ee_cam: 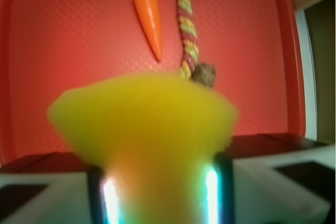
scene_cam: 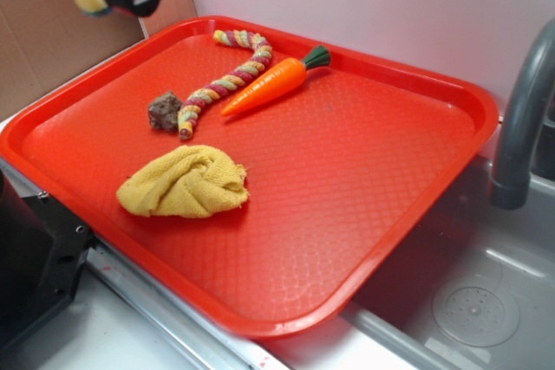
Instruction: Grab the green sponge.
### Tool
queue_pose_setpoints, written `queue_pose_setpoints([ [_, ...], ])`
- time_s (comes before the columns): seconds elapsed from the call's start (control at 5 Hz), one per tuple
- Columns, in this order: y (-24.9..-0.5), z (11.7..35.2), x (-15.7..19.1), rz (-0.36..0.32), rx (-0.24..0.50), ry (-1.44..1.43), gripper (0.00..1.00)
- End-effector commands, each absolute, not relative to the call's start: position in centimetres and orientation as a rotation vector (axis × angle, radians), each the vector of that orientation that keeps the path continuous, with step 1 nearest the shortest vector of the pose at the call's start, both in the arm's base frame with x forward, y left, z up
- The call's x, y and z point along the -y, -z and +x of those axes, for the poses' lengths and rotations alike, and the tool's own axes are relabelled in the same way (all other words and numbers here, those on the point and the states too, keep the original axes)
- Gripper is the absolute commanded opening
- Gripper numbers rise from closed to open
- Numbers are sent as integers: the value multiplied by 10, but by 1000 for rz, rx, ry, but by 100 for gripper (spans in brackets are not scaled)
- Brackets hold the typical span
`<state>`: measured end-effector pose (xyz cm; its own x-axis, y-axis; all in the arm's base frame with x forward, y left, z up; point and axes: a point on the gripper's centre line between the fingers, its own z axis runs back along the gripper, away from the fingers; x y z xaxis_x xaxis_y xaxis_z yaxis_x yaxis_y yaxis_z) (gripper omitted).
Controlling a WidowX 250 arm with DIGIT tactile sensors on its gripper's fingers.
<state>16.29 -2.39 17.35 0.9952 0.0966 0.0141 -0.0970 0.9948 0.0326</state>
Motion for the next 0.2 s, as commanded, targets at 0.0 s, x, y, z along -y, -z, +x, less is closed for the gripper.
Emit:
queue_pose_setpoints([
  [0.0,-177,151,38,26,54,-57,0],
])
